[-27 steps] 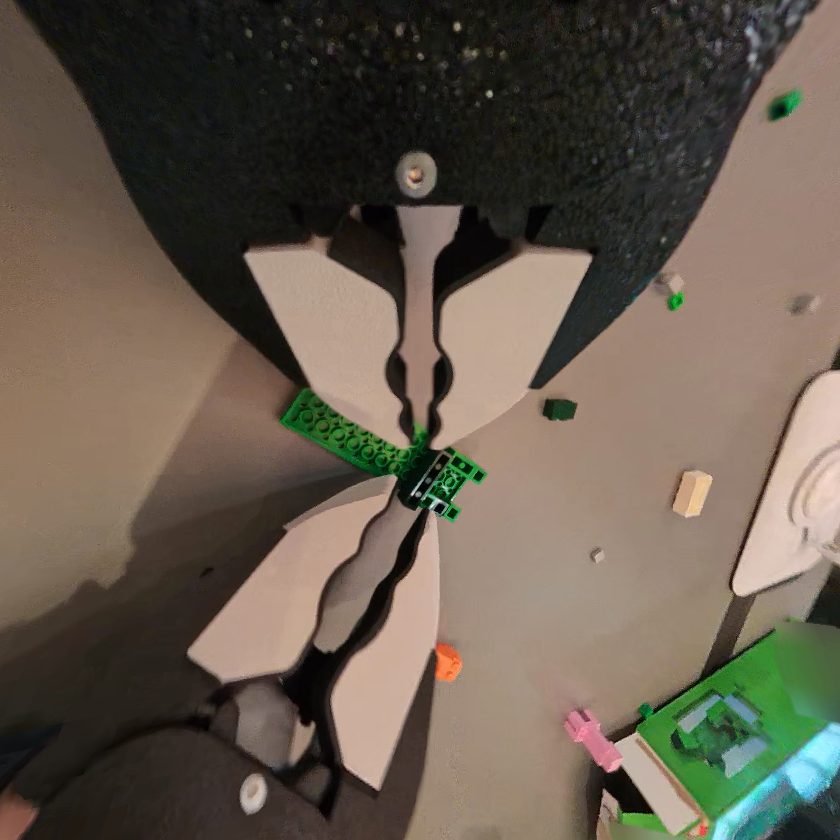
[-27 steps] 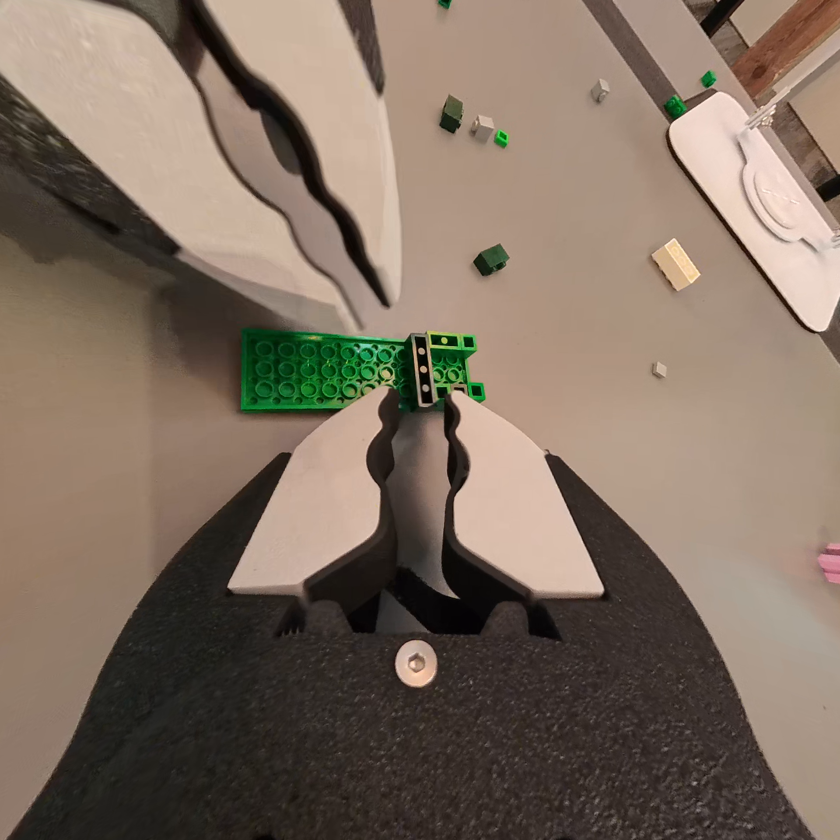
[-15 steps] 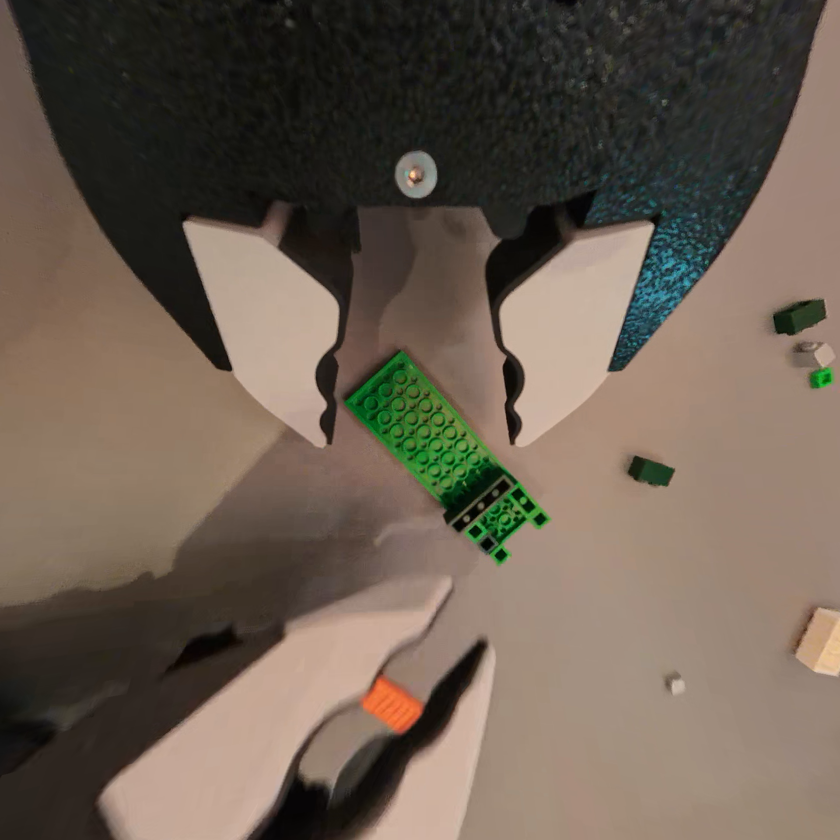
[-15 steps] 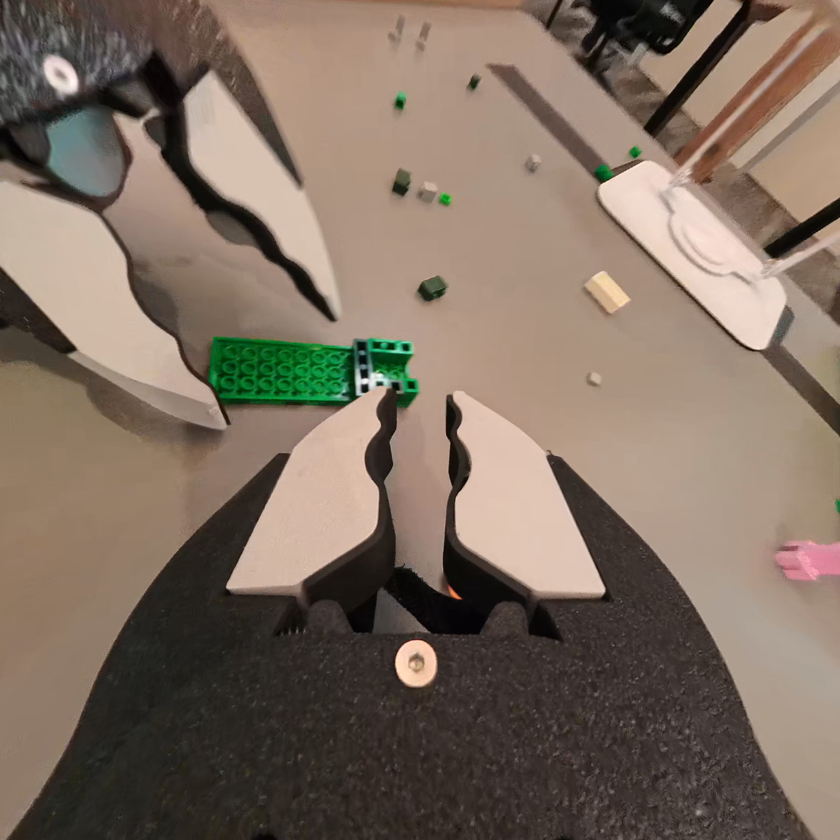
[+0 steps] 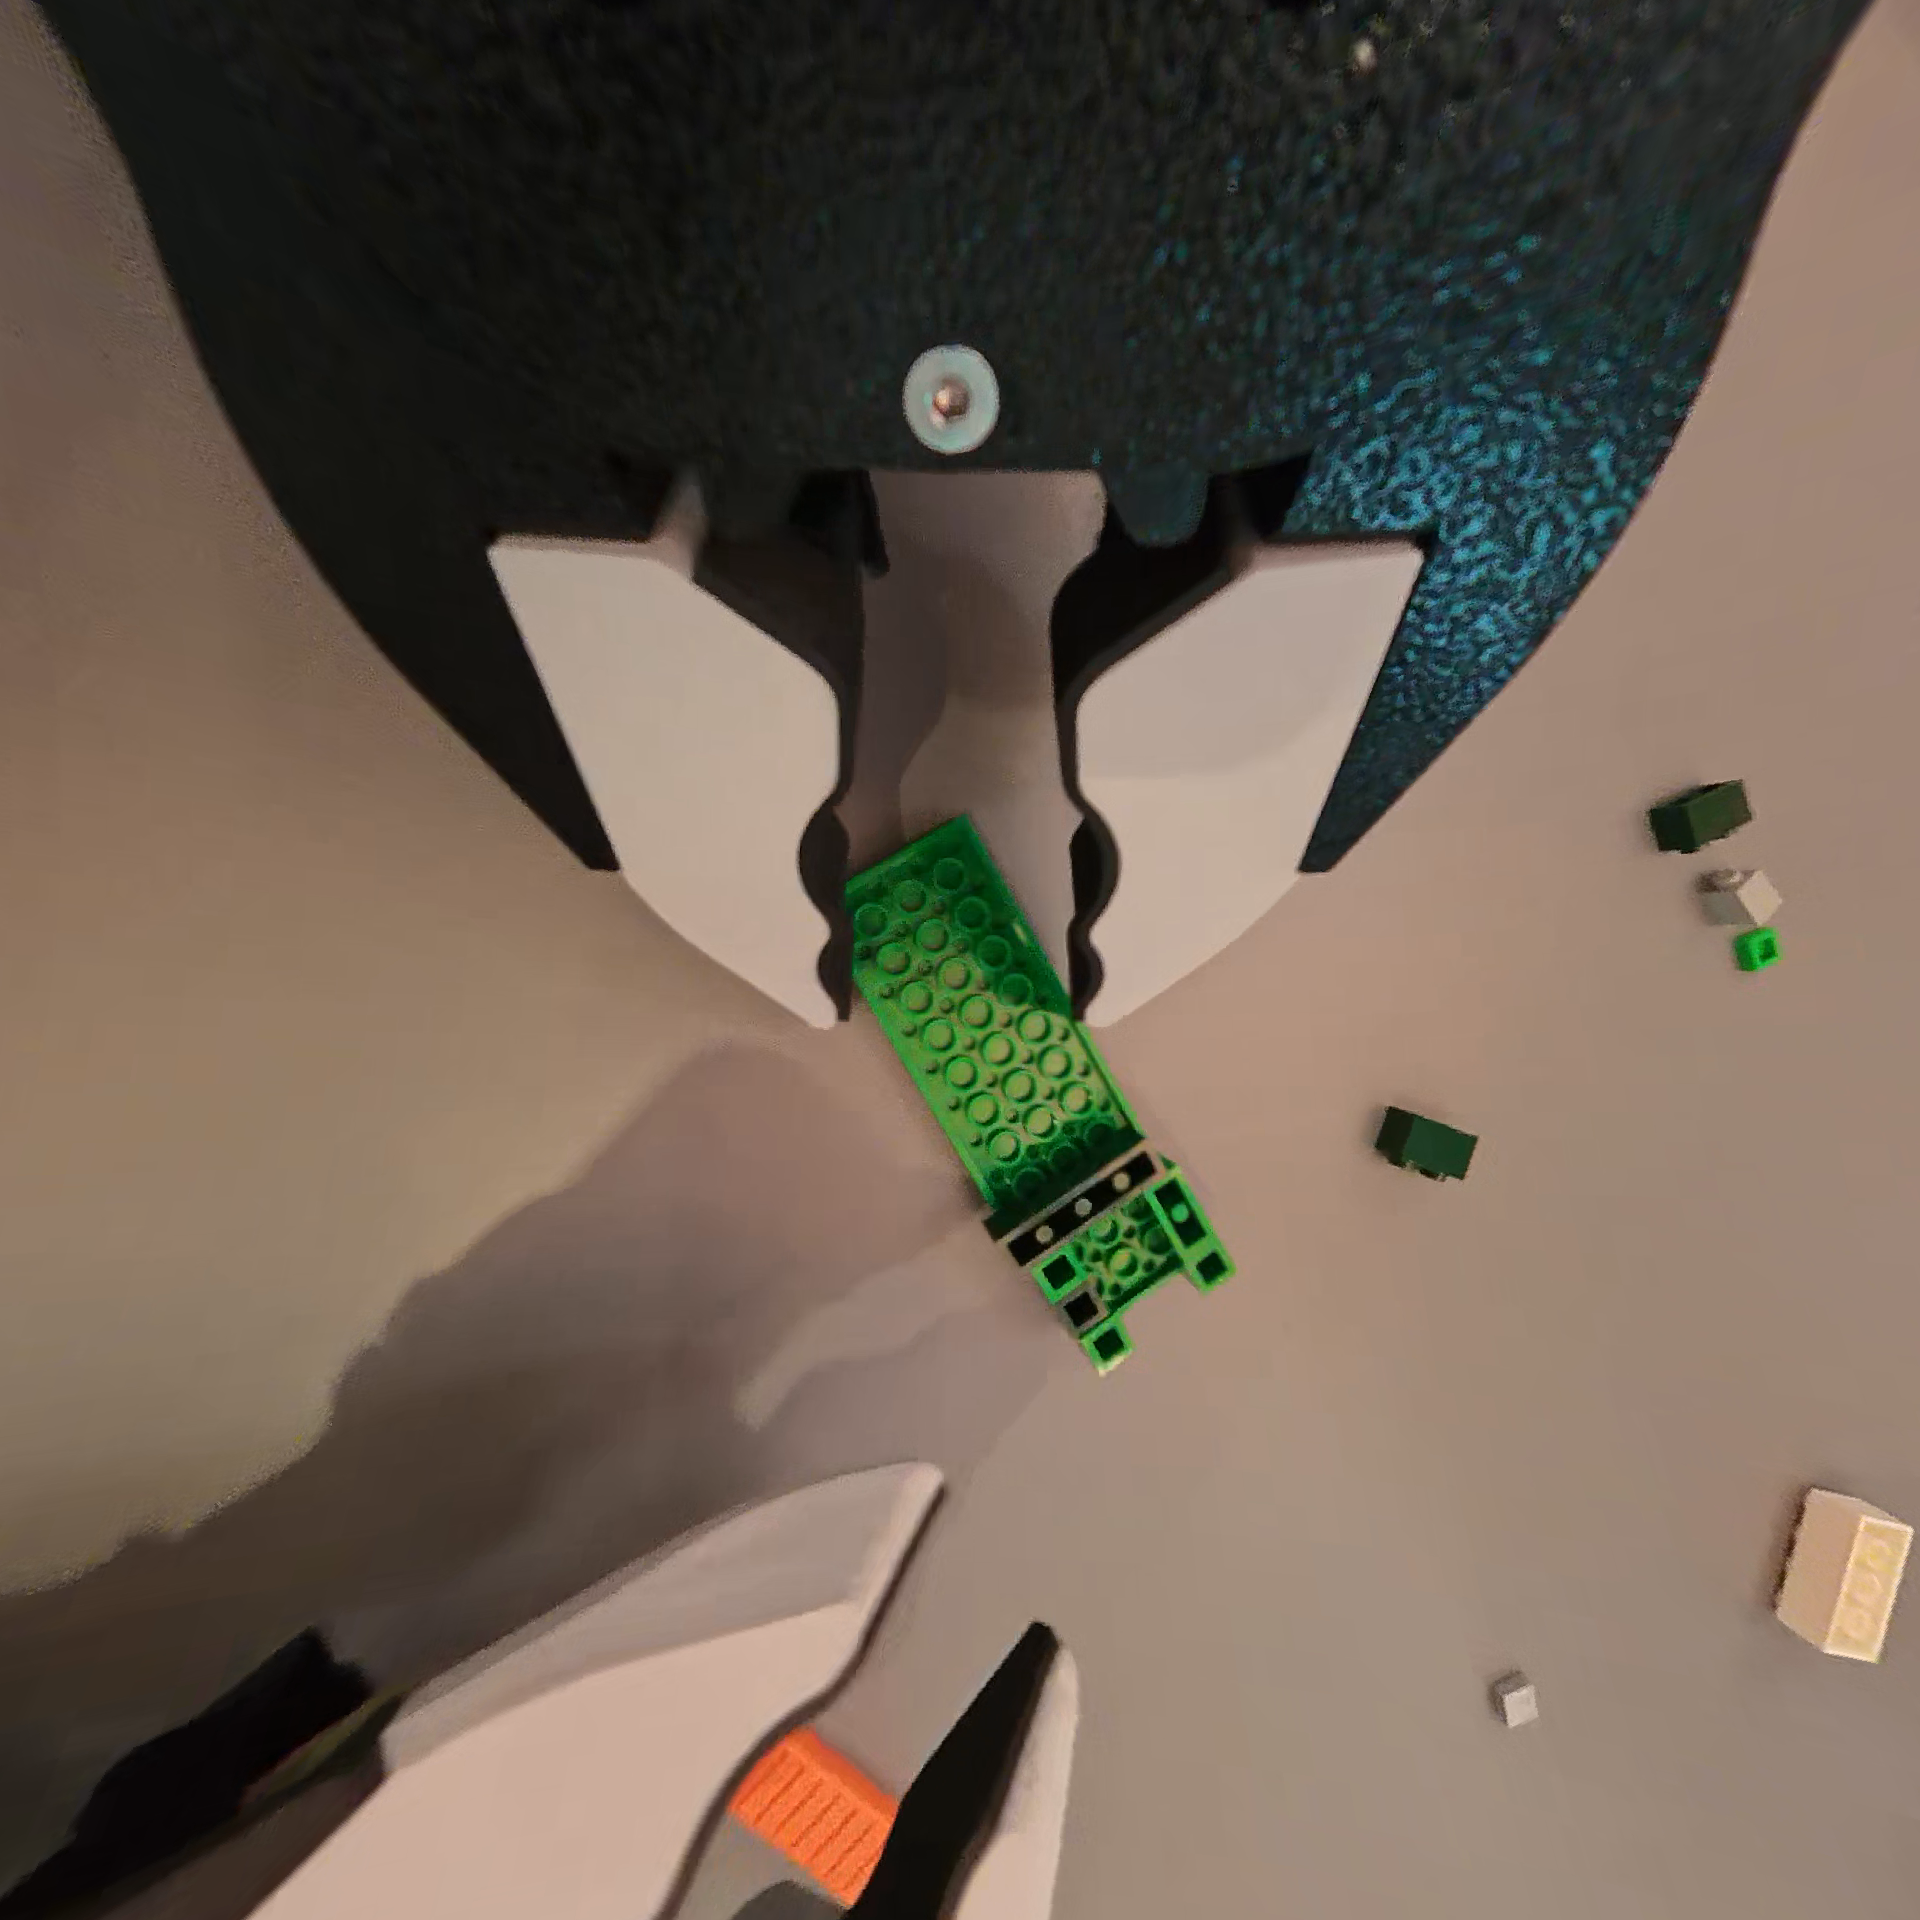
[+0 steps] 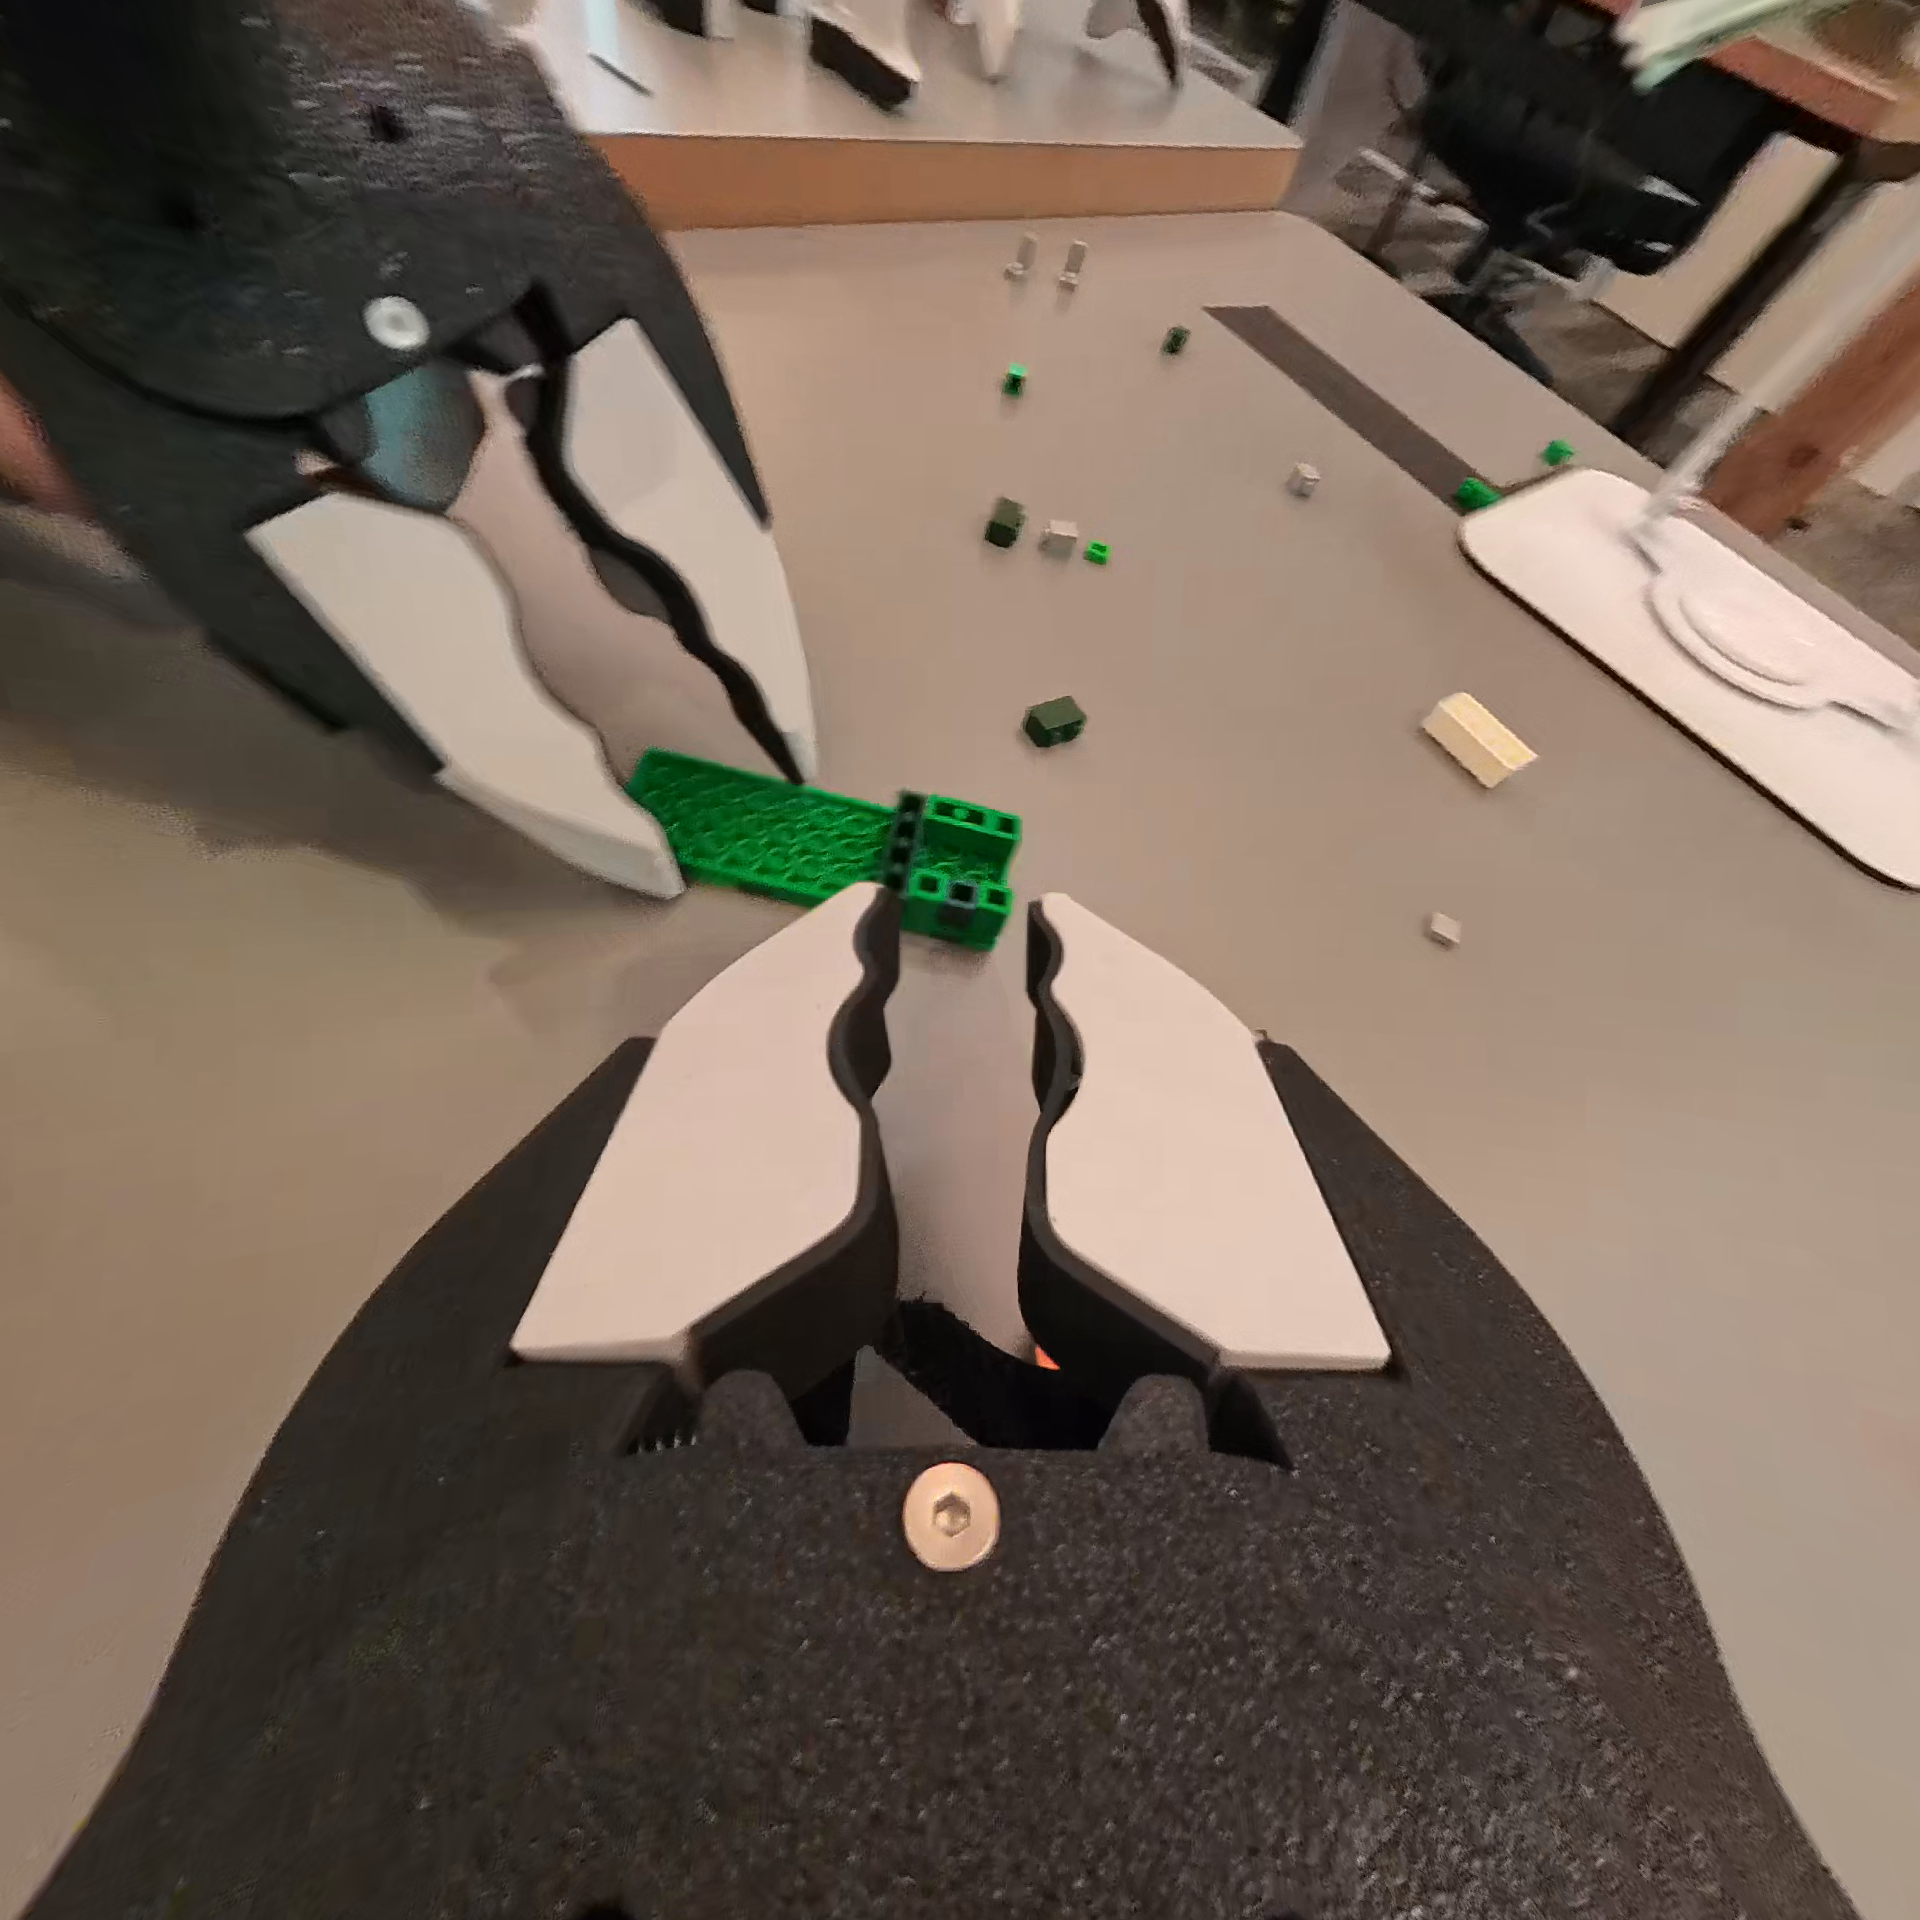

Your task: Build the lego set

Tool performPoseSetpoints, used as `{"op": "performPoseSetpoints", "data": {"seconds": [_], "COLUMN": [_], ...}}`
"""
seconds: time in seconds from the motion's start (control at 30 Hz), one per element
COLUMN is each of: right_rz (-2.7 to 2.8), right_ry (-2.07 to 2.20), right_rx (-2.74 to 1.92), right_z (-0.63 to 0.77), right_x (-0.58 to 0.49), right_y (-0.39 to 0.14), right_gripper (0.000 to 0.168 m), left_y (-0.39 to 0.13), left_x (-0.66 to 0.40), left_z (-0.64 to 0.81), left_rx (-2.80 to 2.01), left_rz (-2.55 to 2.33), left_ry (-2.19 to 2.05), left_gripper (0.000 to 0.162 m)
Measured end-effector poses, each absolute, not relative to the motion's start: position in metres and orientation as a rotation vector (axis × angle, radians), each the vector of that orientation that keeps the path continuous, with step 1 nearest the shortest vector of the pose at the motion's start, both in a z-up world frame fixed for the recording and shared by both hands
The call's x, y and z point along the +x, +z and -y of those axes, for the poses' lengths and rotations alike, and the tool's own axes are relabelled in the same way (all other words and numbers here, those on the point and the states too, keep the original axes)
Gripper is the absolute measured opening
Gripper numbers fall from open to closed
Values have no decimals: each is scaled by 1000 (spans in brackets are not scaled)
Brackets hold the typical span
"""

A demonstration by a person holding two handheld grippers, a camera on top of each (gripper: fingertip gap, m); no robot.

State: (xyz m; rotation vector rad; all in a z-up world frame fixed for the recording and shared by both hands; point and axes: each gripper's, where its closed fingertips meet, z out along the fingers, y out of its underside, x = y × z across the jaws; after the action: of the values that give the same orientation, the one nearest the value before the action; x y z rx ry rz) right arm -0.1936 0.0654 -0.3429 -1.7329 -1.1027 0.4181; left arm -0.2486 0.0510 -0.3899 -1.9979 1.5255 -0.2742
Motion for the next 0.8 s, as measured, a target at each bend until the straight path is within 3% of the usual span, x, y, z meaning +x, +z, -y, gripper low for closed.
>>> {"op": "performPoseSetpoints", "data": {"seconds": [0.17,0.43,0.67,0.8], "right_rz": [1374,1843,2065,2110], "right_ry": [579,596,805,901], "right_rx": [-1597,-1464,-1361,-1317], "right_z": [-48,-71,-78,-78], "right_x": [-204,-210,-233,-241], "right_y": [-345,-366,-372,-372], "right_gripper": [50,66,63,50], "left_y": [-391,-390,-383,-380], "left_x": [-253,-265,-276,-276], "left_z": [-52,-46,-44,-43], "left_rx": [-1958,-1914,-1915,-1892], "left_rz": [-1608,-1724,-1749,-1753], "left_ry": [-393,-460,-611,-650], "left_gripper": [32,39,46,46]}}
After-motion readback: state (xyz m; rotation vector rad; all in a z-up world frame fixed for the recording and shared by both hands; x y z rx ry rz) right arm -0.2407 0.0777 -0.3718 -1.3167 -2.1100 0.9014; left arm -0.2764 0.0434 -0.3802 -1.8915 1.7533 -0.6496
